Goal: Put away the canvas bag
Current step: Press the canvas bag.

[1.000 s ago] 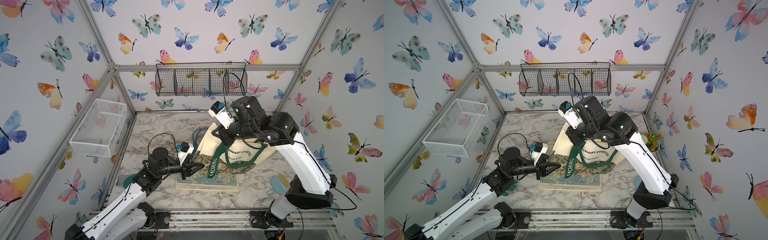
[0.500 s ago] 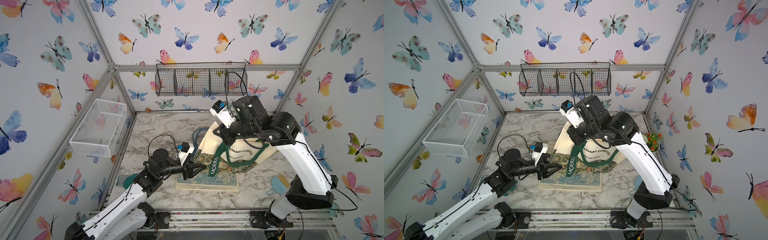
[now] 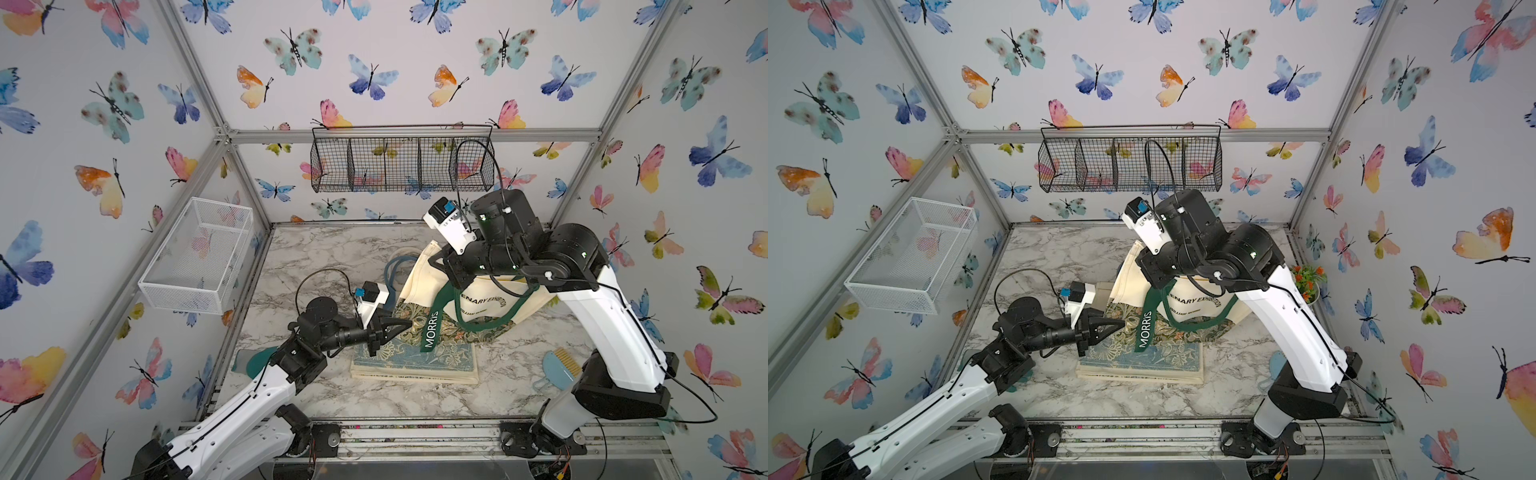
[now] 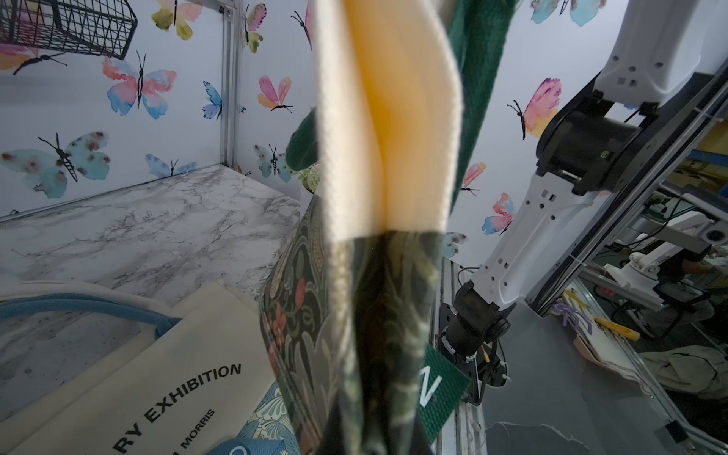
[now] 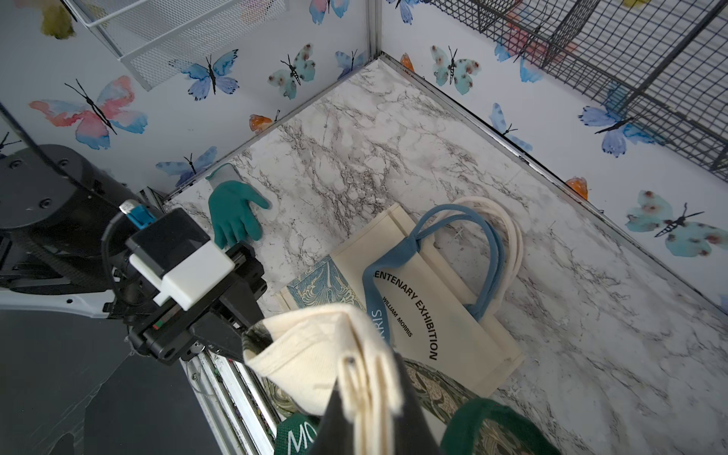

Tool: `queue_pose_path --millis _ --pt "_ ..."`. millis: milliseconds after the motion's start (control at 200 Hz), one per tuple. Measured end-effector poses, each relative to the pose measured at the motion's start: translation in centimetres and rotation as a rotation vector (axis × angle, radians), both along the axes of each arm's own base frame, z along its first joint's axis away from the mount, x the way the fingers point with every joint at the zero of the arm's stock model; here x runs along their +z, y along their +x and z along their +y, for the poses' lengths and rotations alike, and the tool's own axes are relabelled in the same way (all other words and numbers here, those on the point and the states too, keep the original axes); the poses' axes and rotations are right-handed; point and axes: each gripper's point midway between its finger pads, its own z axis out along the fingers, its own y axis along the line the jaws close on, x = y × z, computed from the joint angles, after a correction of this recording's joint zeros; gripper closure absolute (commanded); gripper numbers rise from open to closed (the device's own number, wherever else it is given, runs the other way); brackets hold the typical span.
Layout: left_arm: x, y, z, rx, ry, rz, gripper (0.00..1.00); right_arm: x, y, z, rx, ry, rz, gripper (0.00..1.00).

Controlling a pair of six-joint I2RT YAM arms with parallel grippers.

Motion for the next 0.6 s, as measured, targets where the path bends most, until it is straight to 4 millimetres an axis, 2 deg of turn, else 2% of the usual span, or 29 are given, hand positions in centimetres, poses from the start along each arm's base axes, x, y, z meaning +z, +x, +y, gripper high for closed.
queue_pose_path --millis 25,40,75,90,105,125,155,225,250,305,350,365,496,531,561,581,601 --pt "0.0 0.0 0.0 -0.001 0.001 0.001 1.0 0.0 0.0 0.0 -0.001 0.0 -0.001 0.98" --pt "0.0 0.0 0.0 -0.001 0.001 0.001 0.94 0.1 0.0 -0.1 -0.001 0.001 -0.001 0.98" --pt "0.1 0.0 0.0 -0.001 0.0 0.001 0.72 0.1 0.0 -0.1 -0.002 0.0 -0.003 0.98" --pt "0.1 -0.1 -0.1 -0.001 0.001 -0.003 0.59 0.1 0.0 -0.1 -0.002 0.0 -0.003 0.98" --pt "0.1 0.0 -0.1 -0.001 0.0 -0.002 0.52 0.1 0.0 -0.1 -0.004 0.0 -0.005 0.98" --pt "0.1 0.0 -0.1 0.001 0.0 -0.003 0.47 0.1 0.1 -0.2 -0.006 -0.001 -0.006 0.98" --pt "0.1 0.0 -0.1 0.003 0.0 -0.002 0.46 0.1 0.1 -0.2 -0.01 -0.002 -0.009 0.98" --pt "0.2 0.0 -0.1 0.002 -0.002 -0.003 0.47 0.2 0.3 -0.5 -0.025 -0.006 -0.02 0.98" --pt "0.2 0.0 -0.1 0.001 -0.004 -0.005 0.51 0.3 0.4 -0.5 -0.03 -0.007 -0.023 0.98" --pt "0.3 -0.1 -0.2 0.0 -0.008 -0.004 0.69 0.4 0.5 -0.7 -0.037 -0.007 -0.031 0.98" --pt "0.4 0.0 -0.2 0.001 -0.011 -0.007 0.94 0.6 0.4 -0.9 -0.039 -0.005 -0.034 0.98" --pt "0.4 0.0 -0.3 0.002 -0.013 -0.007 1.0 0.7 0.4 -0.9 -0.04 -0.003 -0.036 0.98" --pt "0.7 0.2 -0.3 0.008 -0.023 -0.018 1.0 1.0 0.2 -1.2 -0.039 0.004 -0.045 0.98" --pt "0.7 0.1 -0.3 0.008 -0.025 -0.018 0.82 1.1 0.1 -1.2 -0.038 0.005 -0.046 0.98" --pt "0.7 0.1 -0.3 0.007 -0.025 -0.019 0.58 1.1 0.1 -1.3 -0.038 0.005 -0.047 0.98" --pt "0.8 0.1 -0.4 0.007 -0.027 -0.017 0.5 1.1 0.1 -1.3 -0.038 0.005 -0.047 0.98" --pt "0.8 0.1 -0.4 0.006 -0.027 -0.016 0.47 1.2 0.1 -1.3 -0.039 0.006 -0.048 0.98"
